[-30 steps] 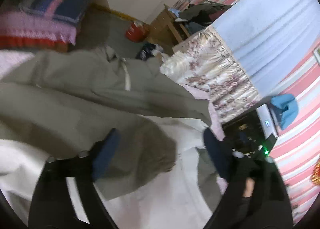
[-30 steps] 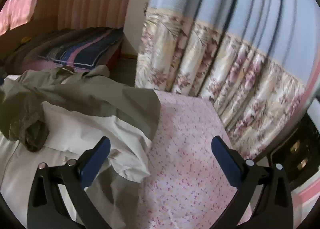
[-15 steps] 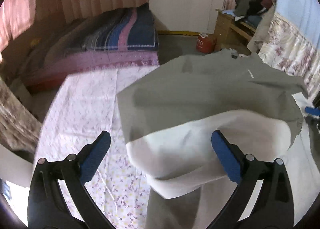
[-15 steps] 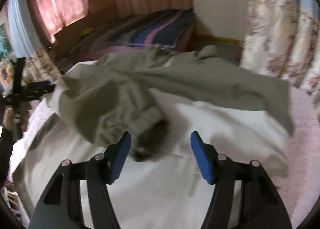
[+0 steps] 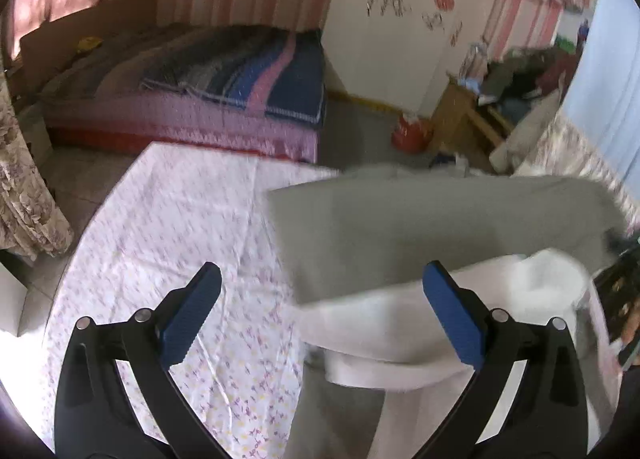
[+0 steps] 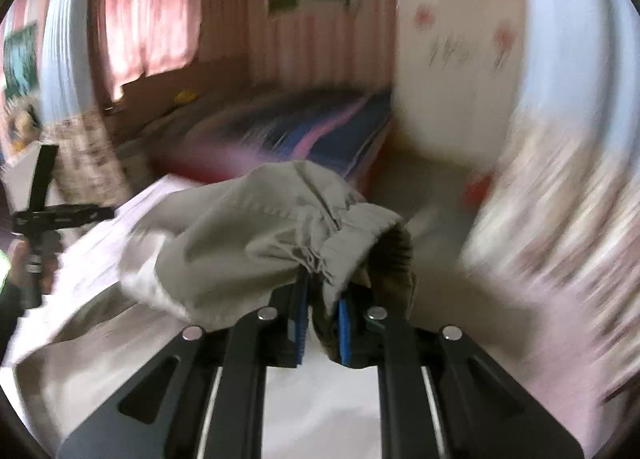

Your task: Fold large clothes

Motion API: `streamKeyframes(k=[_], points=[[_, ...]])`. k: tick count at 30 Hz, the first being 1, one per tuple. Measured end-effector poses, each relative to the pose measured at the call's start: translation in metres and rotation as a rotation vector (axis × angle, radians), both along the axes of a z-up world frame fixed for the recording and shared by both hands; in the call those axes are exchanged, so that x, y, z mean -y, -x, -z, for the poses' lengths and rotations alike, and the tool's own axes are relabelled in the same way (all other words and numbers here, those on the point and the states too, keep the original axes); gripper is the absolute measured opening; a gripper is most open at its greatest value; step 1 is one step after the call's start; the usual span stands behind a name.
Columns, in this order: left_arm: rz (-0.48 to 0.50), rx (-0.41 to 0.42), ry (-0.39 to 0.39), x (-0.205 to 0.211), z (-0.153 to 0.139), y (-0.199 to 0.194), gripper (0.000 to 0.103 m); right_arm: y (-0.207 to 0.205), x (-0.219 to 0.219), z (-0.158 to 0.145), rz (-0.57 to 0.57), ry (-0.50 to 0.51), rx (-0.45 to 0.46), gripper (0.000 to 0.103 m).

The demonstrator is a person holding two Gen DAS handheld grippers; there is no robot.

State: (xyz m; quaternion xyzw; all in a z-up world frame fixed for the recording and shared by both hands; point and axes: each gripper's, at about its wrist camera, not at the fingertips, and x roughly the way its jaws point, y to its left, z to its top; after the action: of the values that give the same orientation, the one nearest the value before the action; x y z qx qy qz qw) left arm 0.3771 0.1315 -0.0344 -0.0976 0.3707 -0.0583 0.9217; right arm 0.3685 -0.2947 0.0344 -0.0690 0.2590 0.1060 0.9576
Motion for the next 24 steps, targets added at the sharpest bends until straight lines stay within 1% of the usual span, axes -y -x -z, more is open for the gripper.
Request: streamKeyframes(k=[1,2,3,4,5,7,9,11,12,13,14,15,16,17,18,19,20,21,22,23,24], points=[[-0.001,0.005,0.012,0.000,-0.004,-0.002,0.100,0.001,0.018,-0.009,0.044,-0.001,-0.003,0.012],[0.007,0.002,0.030,0.003,-0.007,-0.005,0.100,0.000,0.034,-0.009,0.080,-0.016,-0.029,0.012],[0.016,-0.001,0.041,0.006,-0.008,-0.007,0.100,-0.005,0.050,-0.004,0.116,-0.035,-0.080,0.012],[0.026,-0.009,0.050,0.012,-0.006,-0.010,0.100,-0.012,0.074,0.015,0.163,-0.065,-0.181,0.013],[0.047,-0.033,0.054,0.022,0.000,-0.017,0.100,-0.018,0.088,0.032,0.196,-0.073,-0.249,0.013],[0.083,-0.075,0.039,0.041,0.011,-0.027,0.100,-0.024,0.107,0.063,0.246,-0.071,-0.327,0.013],[0.115,-0.115,0.021,0.062,0.024,-0.039,0.100,-0.027,0.117,0.088,0.229,-0.095,-0.377,0.014],[0.162,-0.168,0.005,0.091,0.039,-0.052,0.100,-0.030,0.122,0.102,0.224,-0.099,-0.383,0.021],[0.171,-0.186,-0.007,0.100,0.044,-0.058,0.100,-0.031,0.125,0.106,0.228,-0.107,-0.379,0.021],[0.168,-0.206,-0.037,0.111,0.049,-0.065,0.098,-0.032,0.128,0.107,0.229,-0.118,-0.376,0.021],[0.157,-0.212,-0.069,0.117,0.053,-0.069,0.086,-0.032,0.129,0.107,0.229,-0.129,-0.369,0.021],[0.154,-0.219,-0.119,0.126,0.058,-0.076,0.077,-0.029,0.133,0.105,0.227,-0.130,-0.363,0.021],[0.160,-0.229,-0.144,0.129,0.063,-0.081,0.063,-0.027,0.129,0.103,0.217,-0.107,-0.338,0.021],[0.144,-0.234,-0.167,0.130,0.067,-0.086,0.060,-0.024,0.128,0.102,0.207,-0.074,-0.326,0.021],[0.134,-0.234,-0.169,0.128,0.070,-0.090,0.059,-0.028,0.125,0.104,0.201,-0.029,-0.324,0.021],[0.129,-0.236,-0.174,0.125,0.074,-0.093,0.059,-0.033,0.121,0.112,0.201,0.021,-0.342,0.021],[0.124,-0.247,-0.188,0.123,0.079,-0.096,0.060,-0.040,0.120,0.118,0.203,0.054,-0.360,0.021],[0.128,-0.262,-0.180,0.119,0.087,-0.100,0.061,-0.044,0.121,0.128,0.209,0.076,-0.382,0.021],[0.126,-0.268,-0.170,0.117,0.090,-0.101,0.063,-0.043,0.122,0.135,0.209,0.073,-0.394,0.021],[0.128,-0.265,-0.172,0.116,0.090,-0.099,0.063,-0.042,0.126,0.137,0.208,0.058,-0.398,0.021],[0.134,-0.259,-0.188,0.117,0.087,-0.096,0.063,-0.039,0.130,0.135,0.206,0.031,-0.403,0.023]])
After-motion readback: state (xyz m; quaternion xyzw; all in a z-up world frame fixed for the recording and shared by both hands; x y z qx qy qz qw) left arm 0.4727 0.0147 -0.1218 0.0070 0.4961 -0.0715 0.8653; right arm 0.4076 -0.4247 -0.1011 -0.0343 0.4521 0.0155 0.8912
